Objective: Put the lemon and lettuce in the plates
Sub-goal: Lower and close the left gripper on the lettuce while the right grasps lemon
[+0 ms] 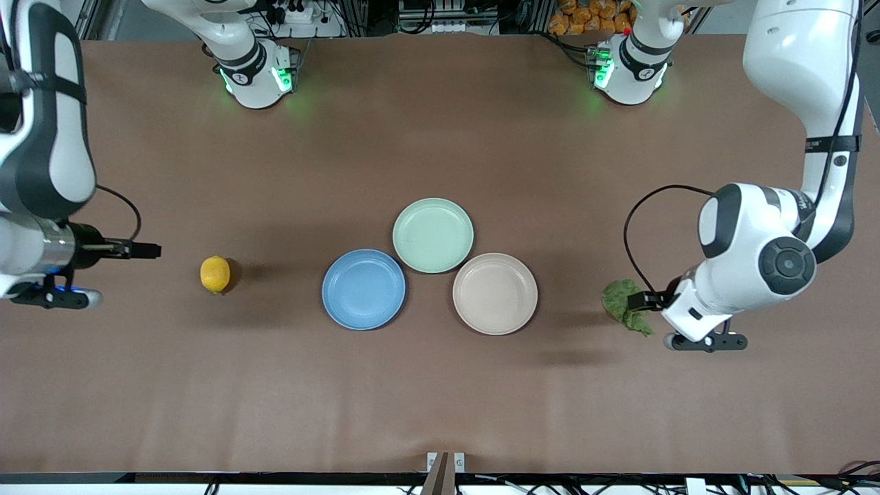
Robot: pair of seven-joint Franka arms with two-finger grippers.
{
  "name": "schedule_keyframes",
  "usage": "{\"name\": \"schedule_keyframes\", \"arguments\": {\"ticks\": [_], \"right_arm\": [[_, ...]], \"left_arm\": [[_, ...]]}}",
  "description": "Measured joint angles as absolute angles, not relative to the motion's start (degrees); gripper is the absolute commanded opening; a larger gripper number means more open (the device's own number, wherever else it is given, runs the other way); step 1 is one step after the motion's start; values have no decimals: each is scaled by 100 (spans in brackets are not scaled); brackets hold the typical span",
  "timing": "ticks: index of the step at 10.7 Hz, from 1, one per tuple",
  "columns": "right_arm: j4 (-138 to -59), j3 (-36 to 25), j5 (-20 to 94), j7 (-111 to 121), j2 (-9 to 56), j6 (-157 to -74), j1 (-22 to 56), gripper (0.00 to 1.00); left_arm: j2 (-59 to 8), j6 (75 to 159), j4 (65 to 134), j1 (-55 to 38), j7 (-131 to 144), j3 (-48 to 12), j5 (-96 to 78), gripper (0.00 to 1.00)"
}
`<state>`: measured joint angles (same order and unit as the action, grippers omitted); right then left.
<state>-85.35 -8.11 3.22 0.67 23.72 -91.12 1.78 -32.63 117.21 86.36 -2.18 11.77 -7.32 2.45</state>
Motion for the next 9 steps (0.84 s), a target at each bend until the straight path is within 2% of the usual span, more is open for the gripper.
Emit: {"name": "schedule_keyframes", "arguments": {"ticks": [6,9], "right_arm": [[-8542,-812,646,63,2845,-9741,95,100],[-8862,-806,678,63,2955,-10378,93,100]], "left_arm": [[-4041,12118,8629,-178,1459,-739,243,100],[-4282,12207,8628,-203,1459,-747,243,100]]}}
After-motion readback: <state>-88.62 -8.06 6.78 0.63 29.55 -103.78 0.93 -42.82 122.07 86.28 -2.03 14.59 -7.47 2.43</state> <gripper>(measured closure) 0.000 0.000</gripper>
